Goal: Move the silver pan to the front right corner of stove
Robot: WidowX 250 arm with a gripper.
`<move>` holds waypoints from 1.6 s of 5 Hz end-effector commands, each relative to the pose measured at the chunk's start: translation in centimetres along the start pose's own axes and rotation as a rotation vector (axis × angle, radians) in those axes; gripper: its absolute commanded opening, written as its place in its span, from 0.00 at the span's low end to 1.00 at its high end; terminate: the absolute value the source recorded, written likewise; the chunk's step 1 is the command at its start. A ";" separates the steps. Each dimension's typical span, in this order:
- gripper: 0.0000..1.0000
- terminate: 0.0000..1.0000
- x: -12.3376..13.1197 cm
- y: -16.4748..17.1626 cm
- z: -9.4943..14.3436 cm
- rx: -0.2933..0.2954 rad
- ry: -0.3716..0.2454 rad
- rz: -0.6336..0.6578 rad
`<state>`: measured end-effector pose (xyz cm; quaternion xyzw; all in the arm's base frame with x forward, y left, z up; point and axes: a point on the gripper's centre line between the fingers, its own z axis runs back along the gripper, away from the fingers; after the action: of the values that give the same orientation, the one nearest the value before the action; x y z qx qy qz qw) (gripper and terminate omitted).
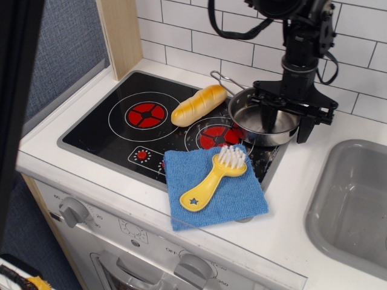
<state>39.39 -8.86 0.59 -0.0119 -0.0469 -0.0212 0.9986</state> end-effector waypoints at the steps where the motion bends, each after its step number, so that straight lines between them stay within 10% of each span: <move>1: 0.00 0.00 -2.2 -0.8 -0.4 0.015 0.010 -0.040; 5: 0.00 0.00 -1.6 1.8 11.1 -0.050 -0.172 0.010; 8: 0.00 0.00 -10.0 15.1 8.8 0.084 -0.100 0.247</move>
<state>29.46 7.50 6.60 0.0207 -0.0763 0.1118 0.9906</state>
